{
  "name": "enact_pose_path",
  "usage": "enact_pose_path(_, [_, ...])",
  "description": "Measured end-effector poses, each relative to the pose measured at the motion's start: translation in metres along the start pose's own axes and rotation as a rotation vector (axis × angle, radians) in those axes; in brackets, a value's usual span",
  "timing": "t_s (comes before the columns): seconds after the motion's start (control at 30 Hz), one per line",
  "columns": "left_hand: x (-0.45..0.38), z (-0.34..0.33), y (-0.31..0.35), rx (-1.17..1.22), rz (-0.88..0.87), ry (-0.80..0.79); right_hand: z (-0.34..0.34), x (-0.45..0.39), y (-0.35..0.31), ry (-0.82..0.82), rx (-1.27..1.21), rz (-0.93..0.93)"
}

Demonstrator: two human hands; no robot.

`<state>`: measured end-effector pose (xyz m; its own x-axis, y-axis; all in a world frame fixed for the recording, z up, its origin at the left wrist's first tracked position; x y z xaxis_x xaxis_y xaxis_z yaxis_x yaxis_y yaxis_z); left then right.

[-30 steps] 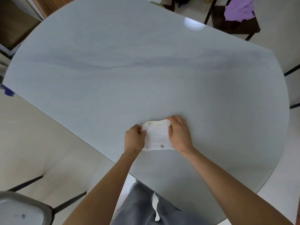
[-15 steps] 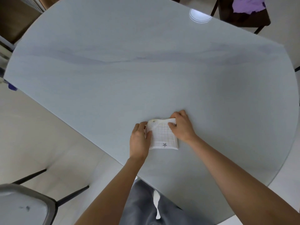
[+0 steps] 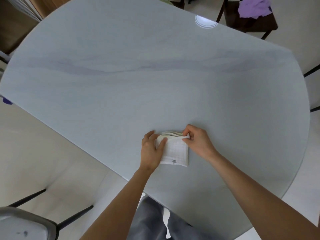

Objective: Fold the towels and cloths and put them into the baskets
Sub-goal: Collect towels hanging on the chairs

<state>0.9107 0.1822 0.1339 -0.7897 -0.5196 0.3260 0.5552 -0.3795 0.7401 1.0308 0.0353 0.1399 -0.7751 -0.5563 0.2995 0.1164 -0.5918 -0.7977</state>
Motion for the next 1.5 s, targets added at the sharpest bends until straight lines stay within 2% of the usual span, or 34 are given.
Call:
enact_pose_path(0.1, [-0.003,0.003,0.011,0.263,-0.006,-0.156,0.010,0.007,-0.014,-0.017,-0.138,0.025])
enact_pose_path(0.2, [-0.004,0.012,0.015,0.439,0.016,-0.230,0.026,0.013,-0.029,-0.043,-0.270,0.036])
enact_pose_path(0.3, [-0.003,0.022,0.026,0.457,-0.033,-0.156,0.043,0.019,-0.042,-0.064,-0.379,0.009])
enact_pose_path(0.4, [-0.004,0.021,0.042,0.482,0.005,-0.046,0.053,0.016,-0.045,0.013,-0.609,-0.118])
enact_pose_path(0.47, [-0.007,0.014,0.050,0.476,0.114,-0.019,0.050,0.016,-0.043,0.115,-0.797,-0.274])
enact_pose_path(0.53, [-0.007,0.004,0.047,0.488,0.370,-0.110,0.041,0.020,-0.042,0.116,-0.886,-0.407])
enact_pose_path(0.6, [-0.003,-0.004,0.041,0.582,0.554,-0.277,0.033,0.030,-0.041,-0.034,-0.964,-0.421])
enact_pose_path(0.67, [-0.002,-0.001,0.037,0.610,0.610,-0.313,0.033,0.044,-0.045,-0.207,-0.984,-0.379])
enact_pose_path(0.77, [-0.014,0.003,0.027,0.259,0.577,-0.448,0.038,0.058,-0.055,-0.275,-0.776,-0.275])
enact_pose_path(0.83, [-0.016,-0.001,0.011,-0.146,0.501,-0.477,0.040,0.059,-0.058,-0.191,-0.608,-0.205])
enact_pose_path(0.87, [-0.018,-0.001,0.008,-0.267,0.473,-0.432,0.040,0.057,-0.059,-0.147,-0.534,-0.180])
enact_pose_path(0.9, [-0.021,0.001,0.008,-0.252,0.447,-0.401,0.040,0.054,-0.060,-0.117,-0.457,-0.153])
enact_pose_path(0.97, [-0.018,0.007,0.018,0.026,0.441,-0.326,0.038,0.047,-0.058,-0.106,-0.310,-0.102])
enact_pose_path(1.07, [-0.014,0.014,0.017,0.257,0.452,-0.088,0.038,0.046,-0.049,-0.022,-0.111,-0.007])
enact_pose_path(1.1, [-0.013,0.017,0.024,0.207,0.374,-0.044,0.041,0.049,-0.046,0.042,-0.031,0.055])
enact_pose_path(1.17, [-0.012,0.018,0.040,0.107,0.100,0.016,0.045,0.067,-0.039,0.150,0.079,0.177])
enact_pose_path(1.27, [-0.009,0.004,0.060,-0.020,-0.264,-0.044,0.033,0.106,-0.004,0.158,0.215,0.225])
enact_pose_path(1.33, [-0.005,-0.017,0.061,-0.105,-0.354,-0.145,0.015,0.131,0.030,0.054,0.311,0.171])
enact_pose_path(1.4, [-0.002,-0.036,0.054,-0.153,-0.355,-0.227,0.000,0.150,0.055,0.027,0.397,0.162])
enact_pose_path(1.43, [0.000,-0.043,0.050,-0.160,-0.348,-0.224,-0.004,0.153,0.060,0.059,0.419,0.161])
enact_pose_path(1.5, [0.007,-0.044,0.044,-0.145,-0.367,-0.108,-0.009,0.150,0.057,0.144,0.425,0.146])
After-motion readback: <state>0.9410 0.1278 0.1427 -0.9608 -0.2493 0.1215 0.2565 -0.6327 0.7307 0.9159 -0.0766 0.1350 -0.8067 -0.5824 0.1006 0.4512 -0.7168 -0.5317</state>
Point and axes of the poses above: each hand's wrist, its own x-axis away from the middle knuckle, its own z-axis out of the back of the hand, y = z × x, the point moved 4 cm from there along -x, towards the middle knuckle, and after that the axes turned 2 degrees about -y, right-handed, at the moved point
